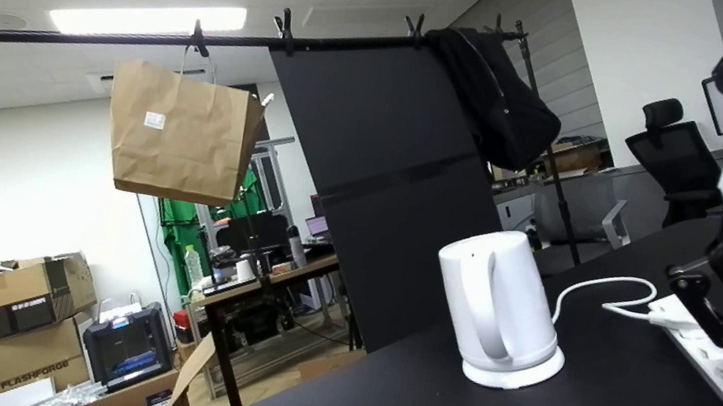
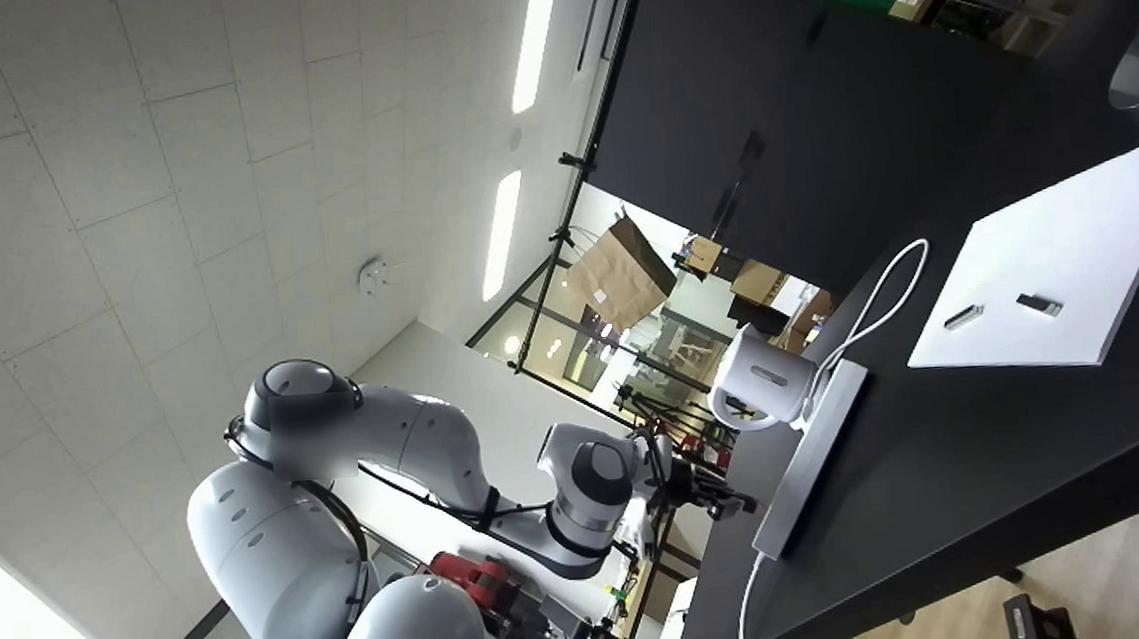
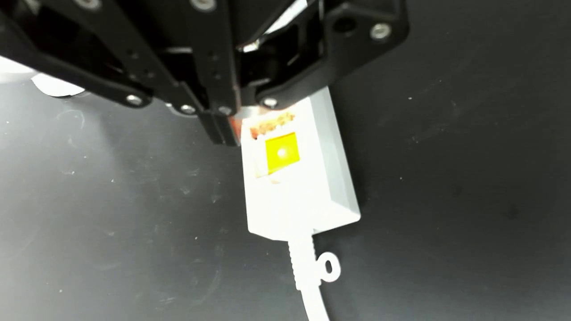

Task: Turn the switch of the extension cord on

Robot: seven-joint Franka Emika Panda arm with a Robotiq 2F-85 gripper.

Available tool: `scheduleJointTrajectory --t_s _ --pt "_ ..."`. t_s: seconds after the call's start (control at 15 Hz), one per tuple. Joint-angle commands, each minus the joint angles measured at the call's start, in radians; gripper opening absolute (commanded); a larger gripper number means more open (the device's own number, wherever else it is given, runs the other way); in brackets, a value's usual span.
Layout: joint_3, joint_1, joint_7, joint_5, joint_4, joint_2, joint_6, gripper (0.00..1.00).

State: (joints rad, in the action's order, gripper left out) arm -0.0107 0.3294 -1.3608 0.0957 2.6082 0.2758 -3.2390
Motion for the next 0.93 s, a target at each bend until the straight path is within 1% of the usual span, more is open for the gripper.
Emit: scheduleJointTrajectory --t_s 0.0,0.13,0.4,0.47,0.53,0.87 --pt "-0.031 -0.031 -0.001 -0.005 -0.031 -0.027 0.078 0.0" --pt "-0.046 -0.044 0.004 -0.009 -0.042 -0.036 0.104 0.0" --pt "-0.054 -0.055 0.007 -0.011 -0.055 -0.059 0.149 0.0" --pt "-0.058 -0.058 0.01 -0.011 -0.057 -0.065 0.164 0.26" --pt "-0.061 -0.061 0.011 -0.014 -0.059 -0.07 0.177 0.26" --pt "-0.061 -0.066 0.01 -0.015 -0.06 -0.099 0.215 0.6"
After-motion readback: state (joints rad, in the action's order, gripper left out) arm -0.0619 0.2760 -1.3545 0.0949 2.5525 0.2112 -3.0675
